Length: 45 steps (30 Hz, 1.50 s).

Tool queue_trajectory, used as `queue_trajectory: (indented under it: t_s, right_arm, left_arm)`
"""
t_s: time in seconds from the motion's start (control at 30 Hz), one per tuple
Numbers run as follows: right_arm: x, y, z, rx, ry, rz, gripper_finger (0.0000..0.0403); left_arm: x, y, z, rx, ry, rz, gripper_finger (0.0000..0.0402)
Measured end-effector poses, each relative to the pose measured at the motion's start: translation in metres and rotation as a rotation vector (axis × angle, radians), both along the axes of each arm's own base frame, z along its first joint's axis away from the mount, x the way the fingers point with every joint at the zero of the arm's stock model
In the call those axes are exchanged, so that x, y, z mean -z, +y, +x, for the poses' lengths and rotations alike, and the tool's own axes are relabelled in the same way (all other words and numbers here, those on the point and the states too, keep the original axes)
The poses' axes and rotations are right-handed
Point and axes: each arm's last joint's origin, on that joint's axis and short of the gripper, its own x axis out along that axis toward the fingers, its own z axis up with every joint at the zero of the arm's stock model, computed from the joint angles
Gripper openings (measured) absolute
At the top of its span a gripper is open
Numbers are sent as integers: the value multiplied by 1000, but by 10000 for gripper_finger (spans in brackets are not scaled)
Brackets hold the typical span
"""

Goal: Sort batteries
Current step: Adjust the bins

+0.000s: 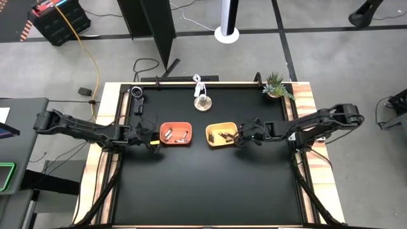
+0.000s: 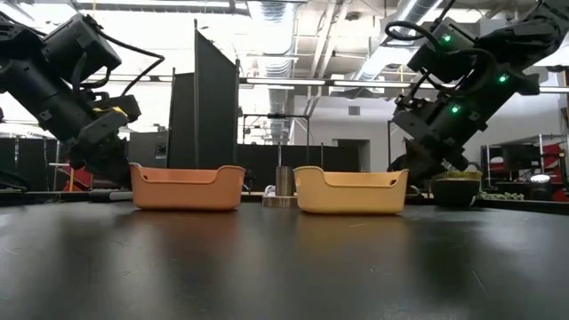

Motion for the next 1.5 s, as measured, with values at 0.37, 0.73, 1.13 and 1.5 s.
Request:
queue_trajectory:
  t_s: [0.37, 0.73, 1.13, 1.5]
  right_arm:
    - [11, 1, 17, -1, -89, 4, 4]
    - [15, 6, 37, -15, -82, 12, 4]
    - [14, 12, 49, -36, -80, 12, 4]
    - [0, 22, 42, 5, -77, -111, 4]
  left_arm:
    - [-3, -1, 4, 49, -34, 1, 2]
    - [-3, -2, 4, 83, -37, -28, 2]
    - [-4, -3, 5, 116, -42, -37, 2]
    - [-3, -3, 4, 123, -30, -43, 2]
